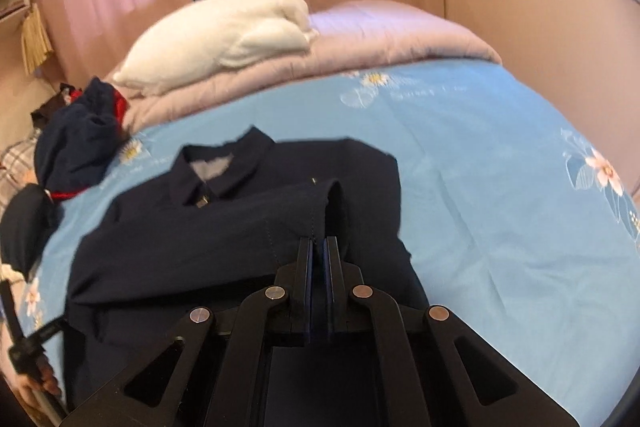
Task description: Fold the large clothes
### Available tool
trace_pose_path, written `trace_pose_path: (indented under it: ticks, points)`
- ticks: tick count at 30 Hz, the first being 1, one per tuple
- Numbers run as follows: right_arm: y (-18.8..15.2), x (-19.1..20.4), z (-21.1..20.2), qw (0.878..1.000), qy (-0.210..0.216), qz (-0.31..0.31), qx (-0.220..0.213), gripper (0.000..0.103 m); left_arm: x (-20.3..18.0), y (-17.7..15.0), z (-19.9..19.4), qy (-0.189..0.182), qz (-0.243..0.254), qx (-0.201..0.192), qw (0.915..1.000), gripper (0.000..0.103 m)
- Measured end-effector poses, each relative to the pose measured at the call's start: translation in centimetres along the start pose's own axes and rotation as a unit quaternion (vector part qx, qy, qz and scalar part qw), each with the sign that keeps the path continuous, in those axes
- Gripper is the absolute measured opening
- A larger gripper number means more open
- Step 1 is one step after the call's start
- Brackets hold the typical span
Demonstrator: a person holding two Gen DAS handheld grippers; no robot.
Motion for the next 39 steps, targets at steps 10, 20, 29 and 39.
trace_pose_path:
  ticks: [10, 20, 29, 39]
  points:
    - [-3.0, -1.9, 3.3, 0.998, -0.025, 0.016, 0.057, 0.003, 0.4, -0.5, 0.2, 0.006, -0.001, 0.006, 1.0000, 0.030]
    - [-4.9, -2.7, 5.3, 0.995, -0.038, 0.022, 0.086, 0.003, 0.4, -0.9, 0.2, 0.016, 0.006, 0.006, 0.9998, 0.030]
    - [-5.4, -3.1, 6.0, 0.994, -0.039, 0.026, 0.095, 0.003, 0.5, -0.9, 0.4, 0.017, 0.007, 0.010, 0.9998, 0.030]
    - [-5.7, -3.1, 6.7, 0.994, -0.044, 0.022, 0.099, 0.003, 0.6, -0.9, 0.7, 0.021, 0.010, 0.011, 0.9997, 0.031]
Point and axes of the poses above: each gripper's, at about its wrist camera, not at the fingertips, and z roughly the way its jaws point, x to its left, y to its top, the point moved 5 cm from there along z, roughly the way its jaws point, and after that the axes turned 2 degrees about y, right-handed, at the moved point
